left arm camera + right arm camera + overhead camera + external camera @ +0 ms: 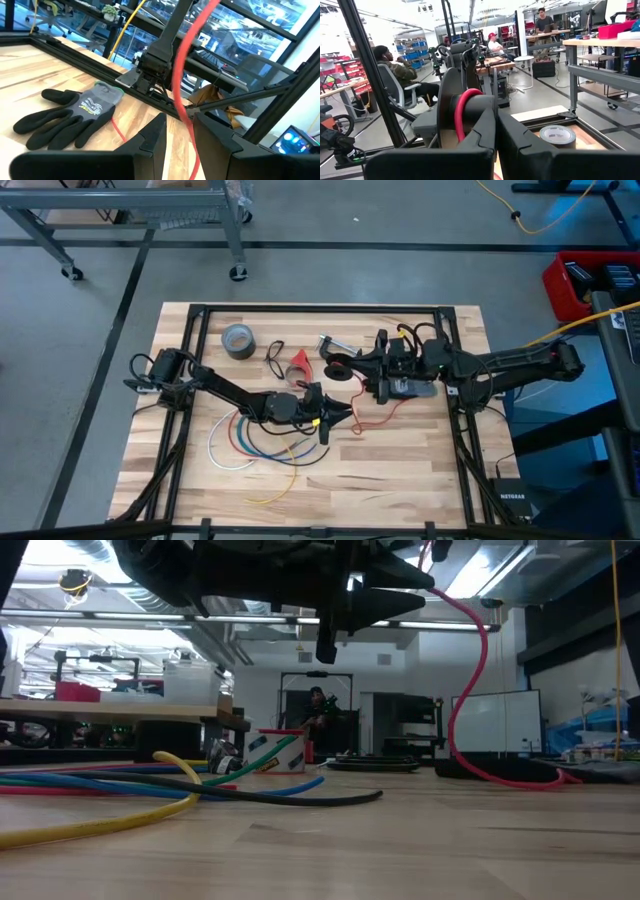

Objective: Coil cords
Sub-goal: Coil the orange wire on the spool

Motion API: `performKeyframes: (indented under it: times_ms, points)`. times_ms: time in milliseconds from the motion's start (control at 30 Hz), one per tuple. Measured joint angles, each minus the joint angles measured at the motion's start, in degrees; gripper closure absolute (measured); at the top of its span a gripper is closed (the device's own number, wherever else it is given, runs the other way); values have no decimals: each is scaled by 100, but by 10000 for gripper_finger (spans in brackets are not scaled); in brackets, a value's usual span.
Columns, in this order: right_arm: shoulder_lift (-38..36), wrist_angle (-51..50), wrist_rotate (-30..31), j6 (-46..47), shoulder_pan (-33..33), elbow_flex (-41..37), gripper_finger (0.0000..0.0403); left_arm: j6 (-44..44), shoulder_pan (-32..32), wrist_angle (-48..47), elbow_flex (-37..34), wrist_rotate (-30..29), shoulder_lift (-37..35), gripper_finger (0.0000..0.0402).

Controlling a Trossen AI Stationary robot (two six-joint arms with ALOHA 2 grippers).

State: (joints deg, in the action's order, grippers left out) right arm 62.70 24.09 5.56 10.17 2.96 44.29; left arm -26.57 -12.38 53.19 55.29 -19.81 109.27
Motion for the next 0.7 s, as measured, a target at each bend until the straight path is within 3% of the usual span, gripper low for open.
performKeyframes:
  times_ms: [700]
  points:
    - [251, 589, 146, -37, 1, -2, 398, 44, 2, -14, 11, 33, -7, 314]
